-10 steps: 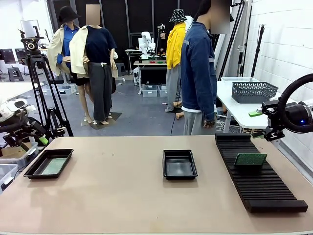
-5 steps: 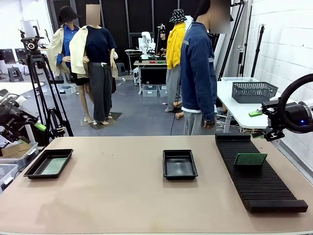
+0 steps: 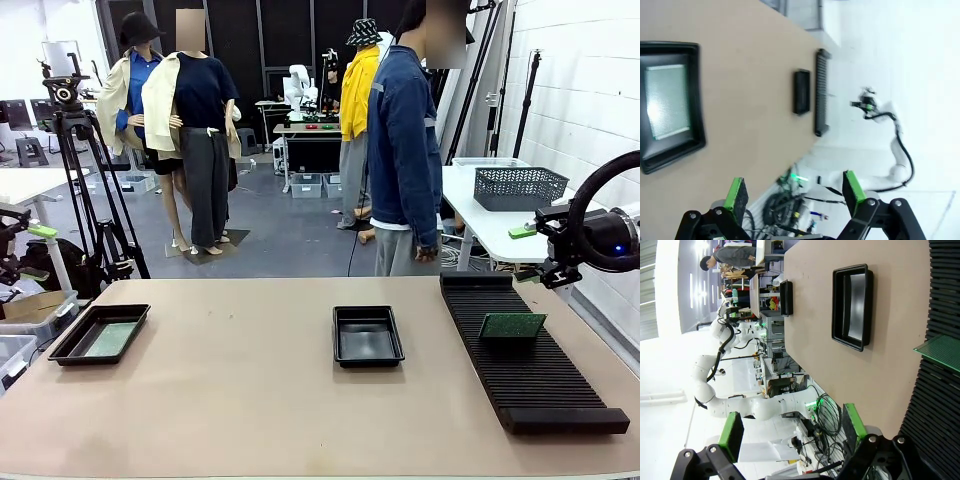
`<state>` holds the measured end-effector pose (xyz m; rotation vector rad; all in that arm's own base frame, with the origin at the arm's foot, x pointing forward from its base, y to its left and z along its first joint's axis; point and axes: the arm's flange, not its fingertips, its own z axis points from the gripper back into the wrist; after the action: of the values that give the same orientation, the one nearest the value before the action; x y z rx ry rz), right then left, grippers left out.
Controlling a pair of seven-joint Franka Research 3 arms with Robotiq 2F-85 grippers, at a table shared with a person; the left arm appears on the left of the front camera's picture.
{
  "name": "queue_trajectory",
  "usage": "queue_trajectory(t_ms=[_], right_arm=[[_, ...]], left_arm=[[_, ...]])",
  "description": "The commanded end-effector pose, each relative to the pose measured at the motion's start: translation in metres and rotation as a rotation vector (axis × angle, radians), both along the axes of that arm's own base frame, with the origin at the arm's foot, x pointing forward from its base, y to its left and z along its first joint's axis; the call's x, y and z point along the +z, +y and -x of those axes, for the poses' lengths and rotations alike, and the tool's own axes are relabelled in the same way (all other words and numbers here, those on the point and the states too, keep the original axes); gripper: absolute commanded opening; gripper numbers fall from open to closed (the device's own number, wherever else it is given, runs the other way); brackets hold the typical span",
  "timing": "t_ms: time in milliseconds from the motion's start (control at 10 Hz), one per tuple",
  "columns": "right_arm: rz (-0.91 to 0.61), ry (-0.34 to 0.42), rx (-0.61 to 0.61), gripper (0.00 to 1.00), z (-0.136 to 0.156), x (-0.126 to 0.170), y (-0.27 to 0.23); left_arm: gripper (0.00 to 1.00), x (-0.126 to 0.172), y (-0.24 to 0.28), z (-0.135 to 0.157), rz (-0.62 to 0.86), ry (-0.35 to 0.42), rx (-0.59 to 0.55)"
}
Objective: Inspect and transfer BCBs to ESD trays.
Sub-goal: Pick up the Blank PCB from the PCB Rack and place it in the right ESD tray.
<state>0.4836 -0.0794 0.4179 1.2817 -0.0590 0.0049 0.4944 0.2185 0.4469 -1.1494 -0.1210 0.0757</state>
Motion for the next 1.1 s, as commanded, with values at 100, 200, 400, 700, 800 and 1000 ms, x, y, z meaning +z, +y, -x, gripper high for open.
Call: queue_trajectory(t_ms=[100, 200, 400, 700, 800, 1000], right_arm=[[0.004, -0.002, -0.004, 1.00, 0.002, 0.000, 0.002], [0.004, -0.002, -0.004, 1.00, 0.002, 0.000, 0.002], [0.004, -0.002, -0.004, 1.00, 0.002, 0.000, 0.002], [0.004, -0.002, -0.004, 1.00, 0.002, 0.000, 0.002], [0.004, -0.002, -0.004, 1.00, 0.002, 0.000, 0.002], [0.004, -0.002, -0.004, 1.00, 0.002, 0.000, 0.002]], left_arm=[[1.00, -0.005, 0.013, -0.011, 0.131, -0.009, 0.003], [1.00, -0.008, 0.017, -0.013, 0.129, -0.010, 0.009], [1.00, -0.009, 0.029, -0.014, 0.134, -0.009, 0.042], [1.00, -0.016, 0.019, -0.011, 0.120, 0.000, 0.026], [1.00, -0.016, 0.019, -0.011, 0.120, 0.000, 0.026], [1.00, -0.016, 0.019, -0.011, 0.120, 0.000, 0.026]])
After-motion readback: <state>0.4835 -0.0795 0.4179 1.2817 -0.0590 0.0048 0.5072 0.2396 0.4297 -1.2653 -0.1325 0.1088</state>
